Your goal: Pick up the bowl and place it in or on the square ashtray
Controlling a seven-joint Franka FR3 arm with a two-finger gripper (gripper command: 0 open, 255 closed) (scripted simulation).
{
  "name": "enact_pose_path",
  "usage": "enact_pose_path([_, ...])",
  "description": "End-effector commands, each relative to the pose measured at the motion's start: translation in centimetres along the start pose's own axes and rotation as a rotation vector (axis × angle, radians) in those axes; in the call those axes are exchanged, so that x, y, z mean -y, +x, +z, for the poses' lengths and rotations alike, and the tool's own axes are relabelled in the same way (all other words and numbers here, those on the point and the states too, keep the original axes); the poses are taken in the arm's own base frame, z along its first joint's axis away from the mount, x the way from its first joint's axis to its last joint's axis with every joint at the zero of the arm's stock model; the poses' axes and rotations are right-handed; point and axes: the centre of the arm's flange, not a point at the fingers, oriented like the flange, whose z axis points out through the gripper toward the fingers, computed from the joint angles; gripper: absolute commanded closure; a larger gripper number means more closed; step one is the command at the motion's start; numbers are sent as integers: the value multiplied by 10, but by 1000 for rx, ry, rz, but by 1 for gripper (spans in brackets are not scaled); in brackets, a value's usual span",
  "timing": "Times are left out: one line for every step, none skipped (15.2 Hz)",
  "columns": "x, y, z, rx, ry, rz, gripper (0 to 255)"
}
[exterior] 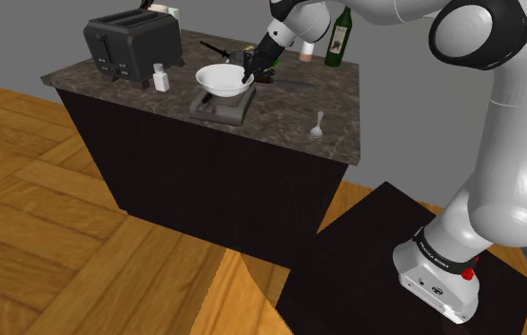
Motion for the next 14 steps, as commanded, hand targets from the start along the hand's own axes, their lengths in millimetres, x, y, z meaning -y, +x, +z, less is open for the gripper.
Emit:
enact_pose_path([0,0,0,-1,1,0,255])
enact_pose_path([0,0,0,-1,1,0,255])
enact_pose_path([0,0,0,-1,1,0,255])
enact_pose_path([0,0,0,-1,1,0,255])
enact_pose_path([0,0,0,-1,1,0,255])
enact_pose_path([0,0,0,-1,1,0,0])
enact_pose_path([0,0,0,-1,1,0,0])
enact_pose_path([0,0,0,-1,1,0,0])
enact_pose_path([0,0,0,-1,1,0,0])
enact_pose_path([0,0,0,-1,1,0,0])
enact_pose_path([0,0,0,-1,1,0,0])
enact_pose_path([0,0,-13,-1,1,0,0])
enact_pose_path([0,0,-26,-1,1,0,0])
enact_pose_path([0,0,-40,-1,1,0,0])
